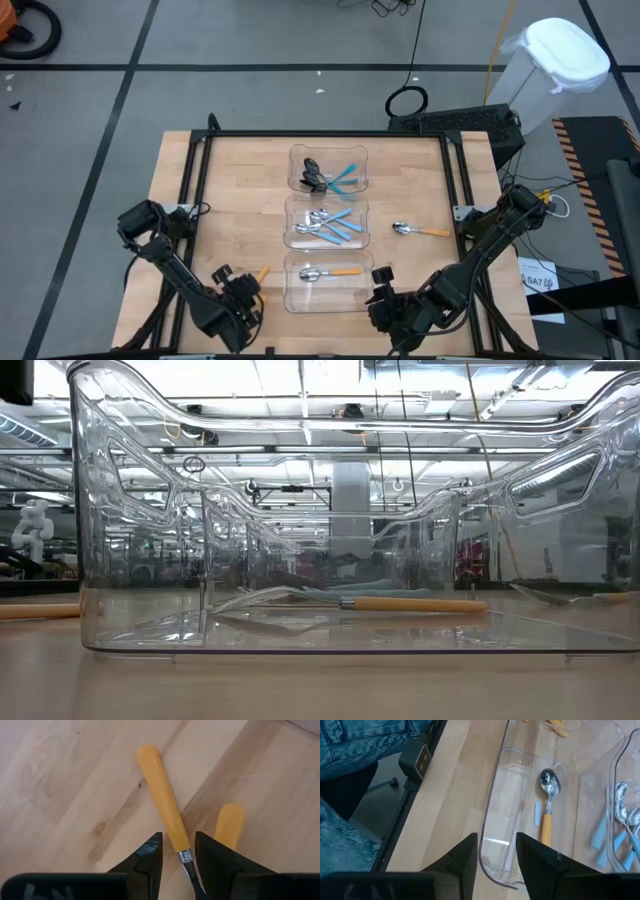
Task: Sort silverware by color (type)
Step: Put the yellow spoon into the bottom transparent bin
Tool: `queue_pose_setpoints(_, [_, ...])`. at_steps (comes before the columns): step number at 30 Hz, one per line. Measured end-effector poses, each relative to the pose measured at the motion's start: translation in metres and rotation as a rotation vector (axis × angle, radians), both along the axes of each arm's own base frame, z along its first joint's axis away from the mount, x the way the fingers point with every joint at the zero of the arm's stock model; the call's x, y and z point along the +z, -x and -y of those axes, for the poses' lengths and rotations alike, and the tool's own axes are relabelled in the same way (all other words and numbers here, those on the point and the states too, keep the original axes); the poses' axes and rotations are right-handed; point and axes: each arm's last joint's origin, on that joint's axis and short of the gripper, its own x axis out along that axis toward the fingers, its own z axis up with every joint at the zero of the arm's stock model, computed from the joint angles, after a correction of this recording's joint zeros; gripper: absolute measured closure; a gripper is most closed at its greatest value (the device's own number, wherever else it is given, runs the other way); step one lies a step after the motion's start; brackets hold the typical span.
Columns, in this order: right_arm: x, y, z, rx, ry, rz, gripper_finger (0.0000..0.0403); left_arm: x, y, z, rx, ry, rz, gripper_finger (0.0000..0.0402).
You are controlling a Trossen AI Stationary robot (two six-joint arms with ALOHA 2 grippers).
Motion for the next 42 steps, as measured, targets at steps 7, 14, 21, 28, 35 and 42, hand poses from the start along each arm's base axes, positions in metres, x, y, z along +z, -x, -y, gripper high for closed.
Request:
queue_pose_setpoints(7, [0.000,0.000,0.000,0.000,0.000,0.000,0.0273,-0.004,0.000,-0.003,0.046,0.000,0.007,0.0287])
queue_pose_setpoints(14, [0.000,0.000,0.000,-0.001,0.001,0.001,0.0273,-0.013,0.001,0.002,0.054,0.001,-0.004,0.0287])
queue_pose_setpoints(21, [0.000,-0.001,0.001,-0.011,0.012,0.012,0.0273,-0.027,-0.001,0.005,0.057,-0.008,-0.037,0.0287])
queue_pose_setpoints(28, [0.001,-0.001,0.001,-0.025,0.030,0.030,0.0273,-0.033,-0.002,0.006,0.048,-0.018,-0.045,0.0288])
queue_pose_setpoints(35, [0.000,-0.001,0.001,-0.028,0.029,0.029,0.0273,-0.033,-0.002,0.007,0.034,-0.018,-0.049,0.0357])
queue_pose_setpoints(42, [0.000,-0.001,0.001,-0.027,0.029,0.029,0.0273,-0.034,-0.002,0.007,0.014,-0.024,-0.055,0.0373])
